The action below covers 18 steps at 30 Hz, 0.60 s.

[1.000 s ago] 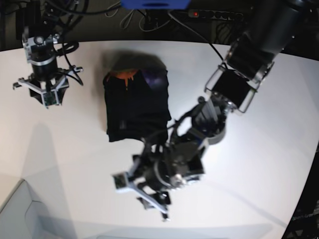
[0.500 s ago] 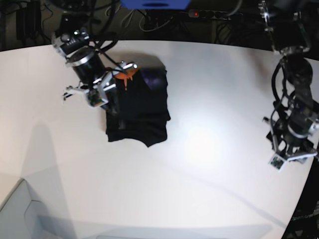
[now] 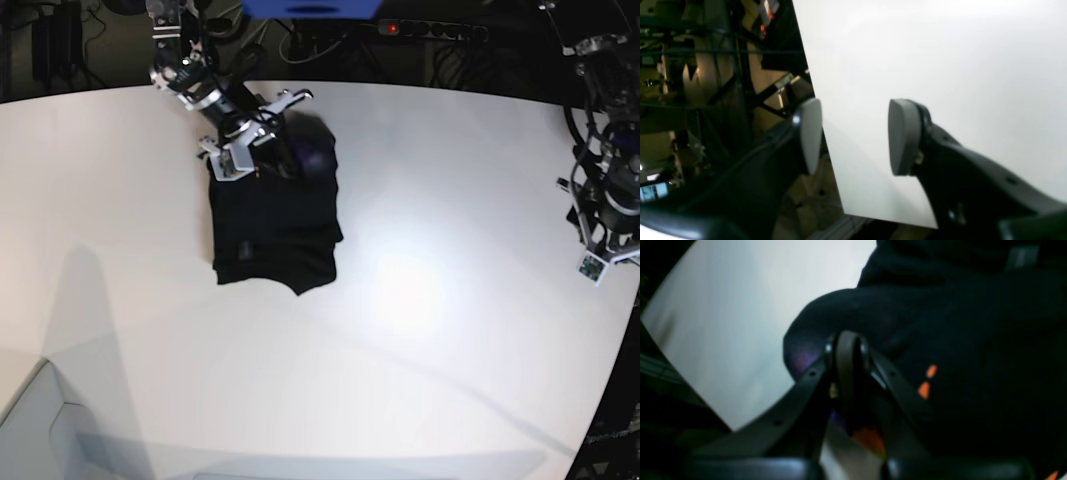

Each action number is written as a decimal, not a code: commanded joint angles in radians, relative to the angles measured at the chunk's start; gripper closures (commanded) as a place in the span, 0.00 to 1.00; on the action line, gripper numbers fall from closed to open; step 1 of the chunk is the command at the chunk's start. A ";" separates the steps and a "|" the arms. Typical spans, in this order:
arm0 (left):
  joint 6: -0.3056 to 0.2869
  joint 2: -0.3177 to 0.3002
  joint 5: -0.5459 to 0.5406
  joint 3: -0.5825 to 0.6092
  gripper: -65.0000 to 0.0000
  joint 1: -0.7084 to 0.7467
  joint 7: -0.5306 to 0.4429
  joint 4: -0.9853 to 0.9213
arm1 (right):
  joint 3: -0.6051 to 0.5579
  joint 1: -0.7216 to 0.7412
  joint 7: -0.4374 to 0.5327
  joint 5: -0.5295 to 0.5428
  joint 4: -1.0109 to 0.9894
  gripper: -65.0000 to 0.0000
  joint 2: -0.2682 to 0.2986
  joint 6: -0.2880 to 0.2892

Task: Layout the t-shirt on the table in an organized manner, then fold the t-shirt properly
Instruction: 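Tuck and smooth the bundle's collar edge with the right gripper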

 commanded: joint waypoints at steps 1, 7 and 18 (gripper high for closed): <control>0.009 -0.011 0.007 -0.008 0.53 0.001 -0.007 0.022 | -0.001 -0.003 0.039 0.017 -0.018 1.00 0.009 0.003; 0.009 0.007 0.011 -0.008 0.53 0.006 -0.001 0.029 | 0.002 0.008 0.131 0.019 -0.085 1.00 0.028 0.003; 0.009 0.002 0.013 -0.009 0.53 0.009 0.003 0.035 | -0.057 -0.052 0.123 0.019 0.152 1.00 0.021 0.003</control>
